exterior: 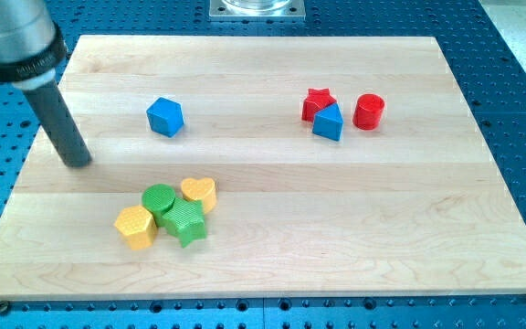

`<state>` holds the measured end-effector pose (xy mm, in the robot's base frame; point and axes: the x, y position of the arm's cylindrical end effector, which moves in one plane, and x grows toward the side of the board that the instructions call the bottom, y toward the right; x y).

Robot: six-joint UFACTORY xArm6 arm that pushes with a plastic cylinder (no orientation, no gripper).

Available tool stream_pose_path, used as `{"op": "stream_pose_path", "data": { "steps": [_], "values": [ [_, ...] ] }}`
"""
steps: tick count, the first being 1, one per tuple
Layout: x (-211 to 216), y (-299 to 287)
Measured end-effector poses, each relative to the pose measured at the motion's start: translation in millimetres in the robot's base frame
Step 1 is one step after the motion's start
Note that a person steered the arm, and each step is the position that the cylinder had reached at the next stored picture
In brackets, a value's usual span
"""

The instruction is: Place the blue triangle at the left center of the board

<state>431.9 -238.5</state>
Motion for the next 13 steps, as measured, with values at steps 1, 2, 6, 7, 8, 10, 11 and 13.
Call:
{"op": "stream_pose_path", "data": {
  "steps": [1, 2, 6, 7, 8, 10, 11, 13],
  "values": [
    [-44, 55],
    [-50, 196],
    [-37, 210],
    [-36, 210],
    [-37, 210],
    [-5, 290],
    [8, 351],
    [-41, 408]
  ]
}}
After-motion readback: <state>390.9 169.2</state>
